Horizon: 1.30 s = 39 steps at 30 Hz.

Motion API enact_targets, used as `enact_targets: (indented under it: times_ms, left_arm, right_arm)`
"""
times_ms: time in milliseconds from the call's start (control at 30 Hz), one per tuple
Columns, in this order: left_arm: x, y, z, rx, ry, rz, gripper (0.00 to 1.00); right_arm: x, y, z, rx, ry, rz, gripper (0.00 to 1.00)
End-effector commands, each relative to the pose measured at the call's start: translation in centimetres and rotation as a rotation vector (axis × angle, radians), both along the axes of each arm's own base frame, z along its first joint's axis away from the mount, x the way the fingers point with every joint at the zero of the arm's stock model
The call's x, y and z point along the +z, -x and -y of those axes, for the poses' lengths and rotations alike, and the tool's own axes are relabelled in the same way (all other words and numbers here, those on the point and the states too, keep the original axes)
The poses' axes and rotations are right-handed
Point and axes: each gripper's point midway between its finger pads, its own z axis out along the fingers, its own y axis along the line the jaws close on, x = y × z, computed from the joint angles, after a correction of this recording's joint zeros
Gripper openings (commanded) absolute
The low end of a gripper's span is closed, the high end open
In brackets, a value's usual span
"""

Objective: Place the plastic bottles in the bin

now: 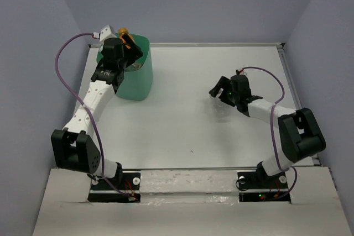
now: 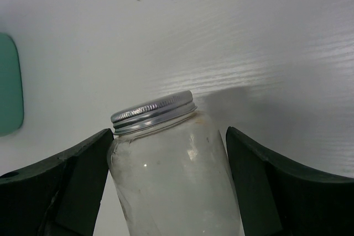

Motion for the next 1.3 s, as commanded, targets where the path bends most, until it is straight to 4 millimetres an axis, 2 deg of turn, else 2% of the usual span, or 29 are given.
enact_targets:
  times_ms: [0,100,200,300,433,467,500,533,600,633,667,700,733,767,800,833,867,900,933,967,1000,1033,1067,1100,1133,1167,1200,1233,1267]
  left_arm:
    - [2.6,1.2,-0.9,0.019,0.010,0.064,0.92]
    - [2.6,1.4,-1.1,0.018,0.012,0.062,0.99]
    - [3.2,1.9,-1.2,0.011,0.017,0.070,0.99]
    - [5.6,2.7,-1.0,-0.014,0.027,0.121,0.99]
    - [11.5,5.8,-0.1,-0.087,0.069,0.285,0.99]
    - [12.3,6.5,0.1,-0.108,0.079,0.310,0.99]
    - [13.7,8.2,0.8,-0.160,0.097,0.356,0.99]
    - [14.3,9.2,1.2,-0.196,0.102,0.380,0.99]
    - [14.5,10.9,1.4,-0.224,0.098,0.400,0.99]
    - [15.7,12.7,1.2,-0.241,0.082,0.447,0.99]
    - [15.7,13.5,1.6,-0.271,0.074,0.469,0.99]
    - [16.8,15.3,1.3,-0.280,0.056,0.517,0.99]
    - [17.0,16.2,1.3,-0.290,0.048,0.533,0.99]
    - [17.2,17.0,1.1,-0.289,0.037,0.548,0.99]
    - [17.8,18.5,0.7,-0.286,0.014,0.585,0.99]
    - [17.9,19.1,0.3,-0.274,0.004,0.600,0.99]
    - [18.5,19.8,0.0,-0.265,-0.005,0.622,0.99]
    - [18.8,20.4,-0.2,-0.263,-0.013,0.640,0.99]
    - [18.7,21.3,-0.4,-0.258,-0.019,0.643,0.99]
    - [18.8,21.8,-0.5,-0.258,-0.022,0.652,0.99]
    - [19.0,22.2,-0.6,-0.258,-0.022,0.665,0.99]
    - [19.3,22.9,-0.5,-0.264,-0.017,0.680,0.99]
    - [19.3,23.2,0.0,-0.287,-0.008,0.685,0.99]
    - [19.1,23.4,0.2,-0.297,-0.002,0.688,0.99]
    - [18.9,23.4,0.5,-0.311,0.005,0.686,0.99]
    - [18.8,23.6,1.0,-0.331,0.008,0.687,0.99]
    - [18.8,23.6,1.1,-0.335,0.002,0.687,0.99]
    - [19.0,23.6,1.1,-0.331,-0.001,0.691,0.99]
    - [19.2,23.6,1.0,-0.324,-0.003,0.694,0.99]
  right_arm:
    - [3.0,-0.1,-0.9,0.043,-0.020,0.095,0.46]
    - [4.4,0.1,-0.8,0.045,-0.028,0.123,0.46]
    - [6.3,0.5,-1.1,0.058,-0.034,0.160,0.46]
    - [8.3,0.9,-1.8,0.081,-0.043,0.201,0.45]
    - [13.8,1.7,-4.1,0.142,-0.063,0.314,0.45]
    - [14.9,1.8,-4.8,0.156,-0.068,0.337,0.45]
    - [17.4,2.0,-6.5,0.194,-0.074,0.388,0.45]
    - [18.9,2.0,-7.4,0.214,-0.075,0.417,0.45]
    - [21.6,2.3,-9.5,0.260,-0.089,0.472,0.45]
    - [24.2,2.4,-11.7,0.305,-0.105,0.522,0.45]
    - [25.6,2.3,-12.8,0.325,-0.114,0.548,0.45]
    - [29.2,2.8,-14.6,0.361,-0.144,0.618,0.45]
    - [29.0,2.1,-16.2,0.383,-0.139,0.616,0.45]
    - [31.5,2.6,-16.7,0.396,-0.162,0.665,0.45]
    - [33.6,2.5,-18.9,0.432,-0.187,0.705,0.45]
    - [33.0,1.5,-20.7,0.451,-0.184,0.695,0.45]
    - [35.8,2.2,-21.1,0.460,-0.217,0.749,0.45]
    - [34.8,1.0,-23.0,0.477,-0.209,0.735,0.45]
    - [35.5,0.7,-24.1,0.489,-0.217,0.753,0.45]
    - [39.3,0.7,-24.9,0.491,-0.256,0.826,0.45]
    - [39.9,0.5,-26.1,0.502,-0.265,0.845,0.45]
    - [37.7,-1.5,-28.1,0.509,-0.236,0.827,0.45]
    - [41.4,-0.7,-29.2,0.550,-0.290,0.907,0.45]
    - [38.7,-2.5,-31.2,0.565,-0.271,0.883,0.45]
    - [38.8,-3.1,-32.0,0.568,-0.273,0.902,0.45]
    - [41.6,-2.7,-32.4,0.565,-0.299,0.974,0.46]
    - [38.9,-4.6,-33.9,0.565,-0.262,0.965,0.47]
    - [41.3,-4.1,-33.3,0.555,-0.276,1.018,0.47]
    - [38.4,-5.5,-34.8,0.565,-0.251,0.999,0.47]
